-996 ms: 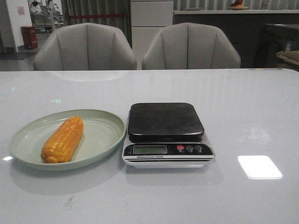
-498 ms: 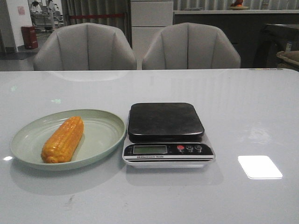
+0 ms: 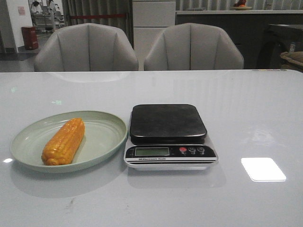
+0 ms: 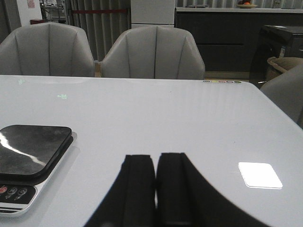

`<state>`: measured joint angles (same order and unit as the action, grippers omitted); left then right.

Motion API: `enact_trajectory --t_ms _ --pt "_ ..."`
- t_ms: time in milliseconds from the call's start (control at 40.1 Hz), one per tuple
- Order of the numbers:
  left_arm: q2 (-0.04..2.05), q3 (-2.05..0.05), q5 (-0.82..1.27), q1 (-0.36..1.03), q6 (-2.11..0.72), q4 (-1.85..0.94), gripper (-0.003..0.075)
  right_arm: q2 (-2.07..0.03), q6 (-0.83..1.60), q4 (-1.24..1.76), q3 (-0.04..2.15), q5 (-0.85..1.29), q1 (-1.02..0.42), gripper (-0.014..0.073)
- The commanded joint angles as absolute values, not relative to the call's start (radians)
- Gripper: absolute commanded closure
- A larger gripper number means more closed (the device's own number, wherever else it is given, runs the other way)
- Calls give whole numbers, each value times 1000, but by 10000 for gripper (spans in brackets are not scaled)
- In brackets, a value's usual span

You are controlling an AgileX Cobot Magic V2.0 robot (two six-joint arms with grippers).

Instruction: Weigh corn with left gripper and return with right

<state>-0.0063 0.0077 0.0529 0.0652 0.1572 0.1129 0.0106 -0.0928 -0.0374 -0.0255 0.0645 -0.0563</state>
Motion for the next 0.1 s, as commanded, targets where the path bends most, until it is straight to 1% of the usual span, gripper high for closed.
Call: enact_trajectory --t_ms 0,75 --pt "-25 7 -22 70 160 104 606 30 -85 -54 -30 -23 -58 416" --pt "-25 7 -22 70 160 104 606 30 -85 -54 -30 -23 -58 416"
